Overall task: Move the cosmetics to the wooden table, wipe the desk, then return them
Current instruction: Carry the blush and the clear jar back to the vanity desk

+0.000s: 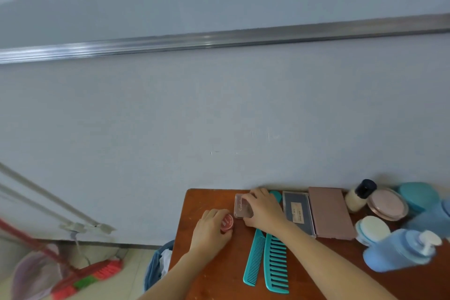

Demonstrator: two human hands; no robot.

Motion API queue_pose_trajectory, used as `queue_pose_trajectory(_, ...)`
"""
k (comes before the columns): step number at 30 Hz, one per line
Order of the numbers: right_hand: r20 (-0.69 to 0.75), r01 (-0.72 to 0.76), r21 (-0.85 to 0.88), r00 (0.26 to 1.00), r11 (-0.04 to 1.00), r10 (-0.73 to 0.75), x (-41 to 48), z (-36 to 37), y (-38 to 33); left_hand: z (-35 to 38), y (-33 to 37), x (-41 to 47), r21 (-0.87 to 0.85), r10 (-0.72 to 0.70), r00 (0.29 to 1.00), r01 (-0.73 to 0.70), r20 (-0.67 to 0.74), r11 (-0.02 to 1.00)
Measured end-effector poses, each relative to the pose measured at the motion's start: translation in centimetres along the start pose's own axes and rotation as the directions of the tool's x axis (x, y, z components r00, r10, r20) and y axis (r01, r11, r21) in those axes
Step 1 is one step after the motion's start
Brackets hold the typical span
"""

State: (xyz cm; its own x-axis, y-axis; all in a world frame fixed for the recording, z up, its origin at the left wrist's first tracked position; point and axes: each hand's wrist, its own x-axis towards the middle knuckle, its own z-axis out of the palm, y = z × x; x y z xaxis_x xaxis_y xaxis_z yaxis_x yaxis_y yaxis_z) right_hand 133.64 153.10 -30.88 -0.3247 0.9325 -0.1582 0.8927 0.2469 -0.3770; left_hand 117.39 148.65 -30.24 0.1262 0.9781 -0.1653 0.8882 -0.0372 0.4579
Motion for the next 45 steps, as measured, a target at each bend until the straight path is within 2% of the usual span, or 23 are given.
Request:
queue_pose_trajectory(8, -0.084, 0.035, -0.040, 0.996, 0.999, -0.038, -1.2, -0.3, -2.6, -3.2, -3.2, -1.8, -0.099, -0.040, 0.992, 0.028, -0.121, 0.995)
queue_pose_trajectory(13, -0.111, -0.032, -0.056, 0.993, 0.998, 0.026, -4.2, -0.9, -4.7, -4.4, -4.5, -2.6, -0.159, 0.006, 0.989, -0.030, -0.151, 0.987)
queue_pose_trajectory(16, -0.122, -0.124, -0.073, 0.986, 0.990, 0.115, -7.1, -1.1, -5.9, -4.5, -4.8, -3.2, -0.201, 0.079, 0.987, -0.107, -0.142, 0.974)
queue_pose_trajectory(22, -0.229, -0.327, -0.178, 0.931, 0.928, 0.284, -14.3, -1.3, -10.2, -5.9, -5.2, -5.7, -0.256, 0.353, 0.931, -0.365, -0.095, 0.895)
queue_pose_trajectory(27, -0.362, -0.515, -0.067, 0.811, 0.855, 0.460, -19.8, 2.2, -16.2, -7.1, -8.5, -9.1, -0.264, 0.526, 0.849, -0.519, -0.050, 0.813)
queue_pose_trajectory(33, -0.396, -0.687, 0.046, 0.654, 0.725, 0.645, -27.4, 6.1, -22.1, -7.4, -9.2, -13.8, -0.252, 0.643, 0.756, -0.603, 0.124, 0.757)
queue_pose_trajectory(37, -0.481, -0.767, 0.072, 0.534, 0.638, 0.695, -34.5, 6.9, -24.1, -6.6, -6.3, -18.4, -0.334, 0.756, 0.631, -0.684, 0.177, 0.649)
queue_pose_trajectory(42, -0.544, -0.853, 0.186, 0.323, 0.487, 0.774, -44.6, 8.9, -27.4, -4.9, -2.4, -26.3, -0.400, 0.876, 0.426, -0.779, 0.227, 0.483)
queue_pose_trajectory(45, -0.572, -0.882, 0.253, 0.195, 0.397, 0.797, -52.0, 11.7, -30.7, -3.4, -0.3, -33.0, -0.422, 0.933, 0.312, -0.832, 0.180, 0.360)
